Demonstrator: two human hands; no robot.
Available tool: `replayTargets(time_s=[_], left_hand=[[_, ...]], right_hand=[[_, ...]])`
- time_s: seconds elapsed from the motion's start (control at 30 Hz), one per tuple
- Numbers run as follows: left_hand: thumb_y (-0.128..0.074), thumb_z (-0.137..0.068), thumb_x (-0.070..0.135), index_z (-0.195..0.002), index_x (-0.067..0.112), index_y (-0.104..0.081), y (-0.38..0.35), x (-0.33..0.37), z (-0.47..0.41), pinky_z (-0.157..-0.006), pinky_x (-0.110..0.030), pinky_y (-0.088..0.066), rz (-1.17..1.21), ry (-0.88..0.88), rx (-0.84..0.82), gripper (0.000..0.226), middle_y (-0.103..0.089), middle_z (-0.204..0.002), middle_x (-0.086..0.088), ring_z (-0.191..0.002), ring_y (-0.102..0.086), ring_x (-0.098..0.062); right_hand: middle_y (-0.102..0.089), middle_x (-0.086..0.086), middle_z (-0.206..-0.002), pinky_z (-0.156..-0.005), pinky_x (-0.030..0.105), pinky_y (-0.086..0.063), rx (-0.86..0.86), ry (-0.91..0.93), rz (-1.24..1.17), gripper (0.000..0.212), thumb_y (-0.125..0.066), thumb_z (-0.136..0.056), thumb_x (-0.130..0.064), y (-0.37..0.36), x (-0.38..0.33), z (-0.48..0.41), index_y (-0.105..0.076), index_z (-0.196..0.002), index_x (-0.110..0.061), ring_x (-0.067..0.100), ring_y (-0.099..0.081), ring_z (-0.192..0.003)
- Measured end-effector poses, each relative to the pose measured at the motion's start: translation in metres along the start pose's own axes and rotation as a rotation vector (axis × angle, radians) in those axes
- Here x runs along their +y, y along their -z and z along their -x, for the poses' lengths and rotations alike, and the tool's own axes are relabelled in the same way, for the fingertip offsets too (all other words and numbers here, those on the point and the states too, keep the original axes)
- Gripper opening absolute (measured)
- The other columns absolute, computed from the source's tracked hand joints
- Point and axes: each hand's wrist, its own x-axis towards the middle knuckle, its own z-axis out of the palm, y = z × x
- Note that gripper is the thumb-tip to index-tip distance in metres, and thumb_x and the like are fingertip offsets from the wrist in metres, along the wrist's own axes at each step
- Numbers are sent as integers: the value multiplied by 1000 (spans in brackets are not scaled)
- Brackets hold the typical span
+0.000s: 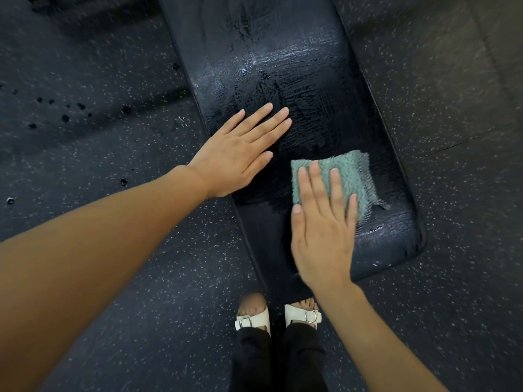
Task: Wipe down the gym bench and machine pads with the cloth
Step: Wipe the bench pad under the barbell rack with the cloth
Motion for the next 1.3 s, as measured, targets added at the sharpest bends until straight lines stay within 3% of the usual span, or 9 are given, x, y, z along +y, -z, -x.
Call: replayTargets(time_s=[0.17,0.3,0.53,0.77,1.03,1.13,1.3], left_hand=[[-13,-105,39,-159,24,-6,2,-6,-2,-122,-33,7,-38,-48,-18,57,-2,-166,9,-153,4,-14],[-11,-105,39,-159,24,-6,3,-8,-3,-122,-34,7,-59,-63,-23,56,-2,-166,9,-153,3,-14],[-13,-105,39,-159,24,-6,3,-7,-3,-123,-37,4,-60,-59,-22,57,-2,-166,8,-153,2,-15],[-14,-105,39,-159,24,-6,2,-7,-3,-122,-37,6,-62,-58,-20,57,-2,-166,8,-153,1,-16],[-15,-106,39,-159,24,-5,2,-8,-3,-122,-38,5,-80,-66,-19,56,-2,-166,8,-153,2,-16],[-15,-106,39,-159,24,-4,2,-8,-3,-122,-37,6,-76,-63,-20,56,0,-166,9,-153,4,-15],[-14,-105,39,-159,25,-4,2,-7,-3,-122,-38,4,-79,-46,-25,56,-1,-166,9,-153,2,-15]], right_hand=[[-16,-9,-164,-121,47,-8,-114,225,51,53,-21,-105,-35,-13,-33,22,-18,-157,-27,19,-8,-153],[-19,-10,-163,-119,44,-15,-187,420,119,54,-25,-103,-34,-7,-18,21,-24,-156,-26,15,-16,-151],[-20,-9,-163,-121,46,-13,-137,279,180,52,-22,-105,-33,19,49,-6,-23,-157,-26,15,-15,-151],[-20,-9,-163,-122,48,-10,-85,115,21,52,-20,-105,-34,7,12,5,-27,-156,-24,20,-11,-152],[-13,-11,-165,-121,45,-8,-233,385,62,55,-25,-104,-35,-14,-44,25,-18,-158,-28,17,-7,-153],[-16,-11,-164,-120,42,-12,-254,446,68,54,-26,-104,-34,-10,-33,21,-22,-157,-25,14,-11,-152],[-10,-9,-165,-121,42,-9,-259,453,168,55,-20,-104,-36,3,11,9,-14,-158,-25,14,-8,-152]])
